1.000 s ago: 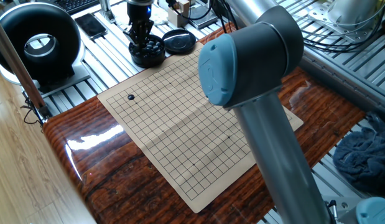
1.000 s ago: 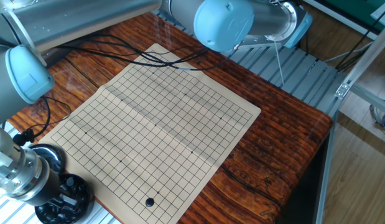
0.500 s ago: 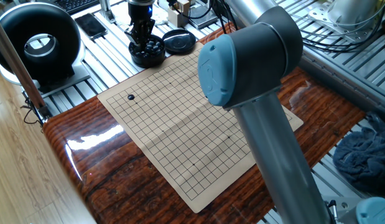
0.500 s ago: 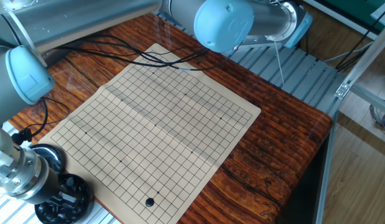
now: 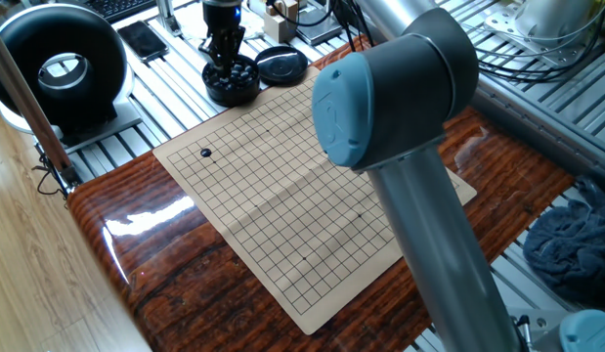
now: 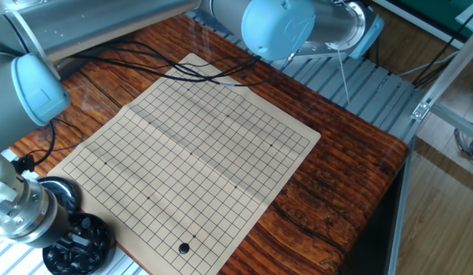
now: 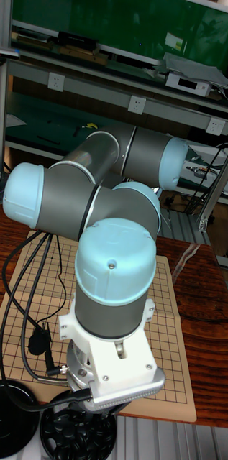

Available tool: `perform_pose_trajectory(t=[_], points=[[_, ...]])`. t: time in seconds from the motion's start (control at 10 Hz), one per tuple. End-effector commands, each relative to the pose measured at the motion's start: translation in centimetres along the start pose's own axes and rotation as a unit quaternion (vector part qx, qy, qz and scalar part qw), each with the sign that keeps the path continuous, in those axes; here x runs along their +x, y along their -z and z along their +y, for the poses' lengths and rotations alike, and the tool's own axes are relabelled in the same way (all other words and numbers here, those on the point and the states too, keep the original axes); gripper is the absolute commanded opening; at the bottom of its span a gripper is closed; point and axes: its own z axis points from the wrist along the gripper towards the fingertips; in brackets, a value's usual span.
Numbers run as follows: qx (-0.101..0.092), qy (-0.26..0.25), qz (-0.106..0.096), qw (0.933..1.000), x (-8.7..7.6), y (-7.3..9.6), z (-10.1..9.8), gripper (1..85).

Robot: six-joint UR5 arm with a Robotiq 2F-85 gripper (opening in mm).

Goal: Play the first move as black on the 3-4 point in the upper right corner of the Go board

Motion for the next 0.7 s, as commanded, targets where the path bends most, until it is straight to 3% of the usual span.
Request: perform_pose_trajectory(t=[0.0, 0.2, 0.5, 0.6], points=[[0.007, 0.007, -0.007, 0.9999, -0.4, 0.0, -0.5, 21.7], [0.004, 0.008, -0.005, 0.9999, -0.4, -0.3, -0.4, 22.0], [-0.032, 0.007, -0.007, 0.9994, -0.4, -0.5, 1.1, 22.7], [-0.035, 0.011, -0.007, 0.9993, -0.3, -0.5, 1.2, 23.3]])
